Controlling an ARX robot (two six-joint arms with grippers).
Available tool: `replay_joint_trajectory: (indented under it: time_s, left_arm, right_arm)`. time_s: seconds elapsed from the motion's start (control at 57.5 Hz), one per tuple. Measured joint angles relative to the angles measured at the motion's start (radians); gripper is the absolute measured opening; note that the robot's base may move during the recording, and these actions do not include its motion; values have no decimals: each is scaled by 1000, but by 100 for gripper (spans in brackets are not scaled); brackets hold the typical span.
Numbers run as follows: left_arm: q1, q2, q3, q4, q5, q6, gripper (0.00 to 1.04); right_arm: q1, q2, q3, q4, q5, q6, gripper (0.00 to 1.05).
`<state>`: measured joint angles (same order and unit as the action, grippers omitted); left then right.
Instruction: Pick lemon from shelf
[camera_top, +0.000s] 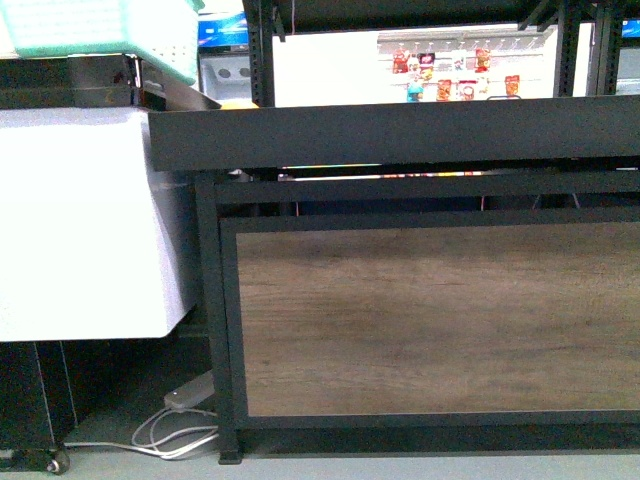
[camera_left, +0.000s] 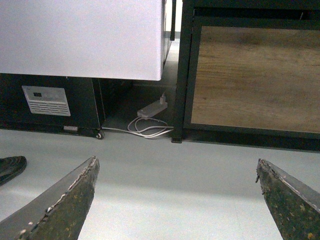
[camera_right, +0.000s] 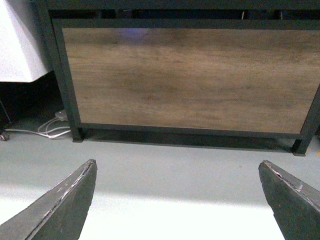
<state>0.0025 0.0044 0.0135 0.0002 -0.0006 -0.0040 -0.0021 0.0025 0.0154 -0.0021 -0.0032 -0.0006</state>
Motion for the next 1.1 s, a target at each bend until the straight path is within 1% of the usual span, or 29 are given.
replay_joint_trajectory:
  time_s: [1.096]
  left_arm:
    - [0, 0, 0, 0, 0, 0, 97]
  right_arm:
    - [0, 0, 0, 0, 0, 0, 97]
